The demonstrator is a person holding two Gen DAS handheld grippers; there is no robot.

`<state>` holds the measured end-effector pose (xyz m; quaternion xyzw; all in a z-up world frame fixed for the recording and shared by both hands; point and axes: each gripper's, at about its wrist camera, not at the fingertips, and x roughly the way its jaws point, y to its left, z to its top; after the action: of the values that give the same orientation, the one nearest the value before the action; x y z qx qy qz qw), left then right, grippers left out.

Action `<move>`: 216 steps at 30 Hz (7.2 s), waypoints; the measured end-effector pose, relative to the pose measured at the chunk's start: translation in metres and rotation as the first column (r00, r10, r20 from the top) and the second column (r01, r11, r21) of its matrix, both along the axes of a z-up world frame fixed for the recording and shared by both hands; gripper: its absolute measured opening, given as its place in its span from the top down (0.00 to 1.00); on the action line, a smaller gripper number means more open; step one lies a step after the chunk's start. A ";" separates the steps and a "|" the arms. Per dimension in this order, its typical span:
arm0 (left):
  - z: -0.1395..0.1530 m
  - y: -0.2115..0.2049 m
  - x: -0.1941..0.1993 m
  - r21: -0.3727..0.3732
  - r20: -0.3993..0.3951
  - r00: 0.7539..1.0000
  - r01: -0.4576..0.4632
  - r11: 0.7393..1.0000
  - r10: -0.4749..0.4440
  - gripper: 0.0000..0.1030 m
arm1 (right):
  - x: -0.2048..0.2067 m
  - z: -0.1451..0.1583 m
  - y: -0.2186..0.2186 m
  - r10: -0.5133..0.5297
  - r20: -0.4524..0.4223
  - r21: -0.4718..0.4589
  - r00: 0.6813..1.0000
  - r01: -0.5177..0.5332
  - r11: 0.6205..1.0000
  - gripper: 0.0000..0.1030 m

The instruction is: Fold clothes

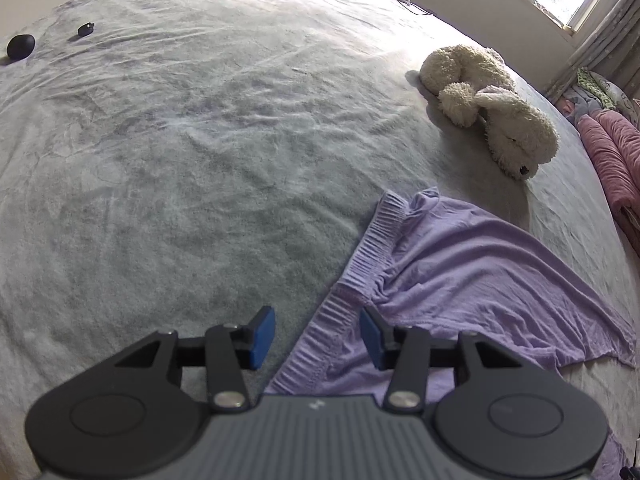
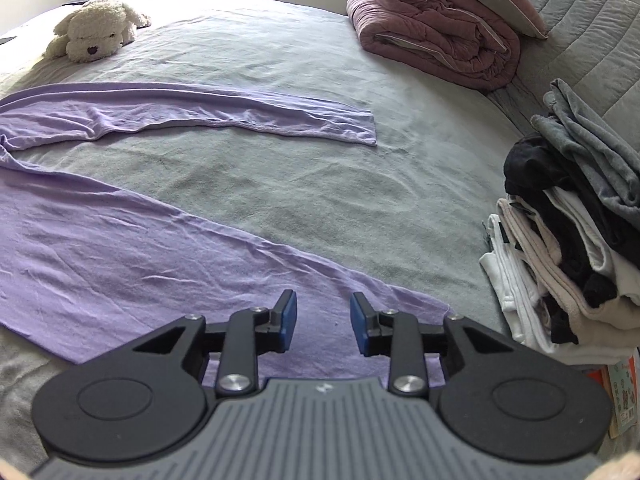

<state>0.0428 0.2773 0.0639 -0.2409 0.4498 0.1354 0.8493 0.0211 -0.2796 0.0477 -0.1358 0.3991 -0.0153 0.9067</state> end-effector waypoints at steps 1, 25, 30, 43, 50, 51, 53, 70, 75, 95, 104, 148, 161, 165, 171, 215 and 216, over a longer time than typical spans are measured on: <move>0.000 -0.001 0.004 -0.005 0.001 1.000 -0.003 1.000 0.003 0.53 | 0.001 -0.001 0.005 0.010 -0.001 -0.002 1.000 -0.010 1.000 0.67; -0.002 -0.029 0.040 0.095 0.040 0.990 0.132 0.987 -0.137 0.53 | 0.010 -0.005 0.079 0.212 -0.001 -0.049 0.977 -0.211 0.976 0.63; 0.004 -0.030 0.038 0.080 0.106 0.983 0.141 0.987 -0.149 0.53 | 0.009 -0.003 0.085 0.228 0.003 -0.049 0.974 -0.227 0.973 0.62; 0.012 -0.042 0.033 0.018 0.199 0.951 0.240 0.971 -0.238 0.51 | 0.008 -0.007 0.090 0.237 -0.002 -0.067 0.971 -0.237 0.969 0.60; 0.009 -0.048 0.033 0.056 0.169 0.953 0.245 0.968 -0.251 0.51 | 0.007 -0.009 0.095 0.250 -0.008 -0.075 0.968 -0.250 0.965 0.59; 0.009 -0.044 0.032 0.063 0.164 0.959 0.224 0.972 -0.232 0.49 | 0.006 -0.009 0.095 0.252 -0.008 -0.075 0.968 -0.252 0.965 0.59; 0.007 -0.032 0.032 0.059 0.139 0.973 0.179 0.982 -0.186 0.49 | 0.006 -0.008 0.095 0.252 -0.008 -0.076 0.968 -0.252 0.965 0.59; -0.007 -0.035 0.038 0.143 0.040 0.980 0.186 0.972 -0.193 0.50 | 0.007 -0.013 0.104 0.259 -0.019 -0.087 0.966 -0.260 0.962 0.56; -0.014 -0.029 0.042 0.096 0.053 0.983 0.172 0.980 -0.177 0.56 | 0.007 -0.012 0.106 0.263 -0.016 -0.087 0.965 -0.264 0.961 0.55; -0.016 -0.014 0.048 0.138 0.070 0.997 0.030 0.990 -0.040 0.95 | 0.006 -0.016 0.109 0.269 -0.022 -0.095 0.963 -0.270 0.958 0.55; -0.017 0.013 0.048 -0.034 0.132 0.991 -0.020 0.999 0.025 0.89 | 0.006 -0.015 0.110 0.272 -0.021 -0.098 0.962 -0.272 0.957 0.55; -0.003 0.017 0.027 -0.003 0.135 0.985 0.105 0.994 -0.104 0.65 | 0.007 -0.020 0.120 0.281 -0.025 -0.132 0.959 -0.282 0.950 0.52; -0.006 0.012 0.024 -0.102 0.174 0.972 0.177 0.979 -0.157 0.65 | 0.009 -0.022 0.123 0.280 -0.026 -0.137 0.960 -0.281 0.950 0.52; -0.006 0.004 0.023 -0.107 0.174 0.968 0.203 0.973 -0.182 0.64 | 0.009 -0.022 0.123 0.280 -0.026 -0.138 0.960 -0.281 0.950 0.51; -0.002 -0.006 0.020 -0.109 0.185 0.957 0.246 0.963 -0.223 0.63 | 0.009 -0.022 0.123 0.281 -0.026 -0.140 0.959 -0.282 0.949 0.51; -0.014 0.012 0.039 0.086 0.140 0.988 0.056 0.995 -0.068 0.94 | 0.007 -0.022 0.125 0.292 -0.020 -0.165 0.956 -0.291 0.942 0.48; -0.017 0.011 0.041 0.091 0.130 0.989 0.055 0.994 -0.067 0.94 | 0.007 -0.023 0.125 0.292 -0.020 -0.165 0.956 -0.291 0.942 0.48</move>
<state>0.0834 0.2887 0.0472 -0.1982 0.3929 0.1126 0.8909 0.0285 -0.1543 0.0252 -0.2685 0.3696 0.0855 0.8854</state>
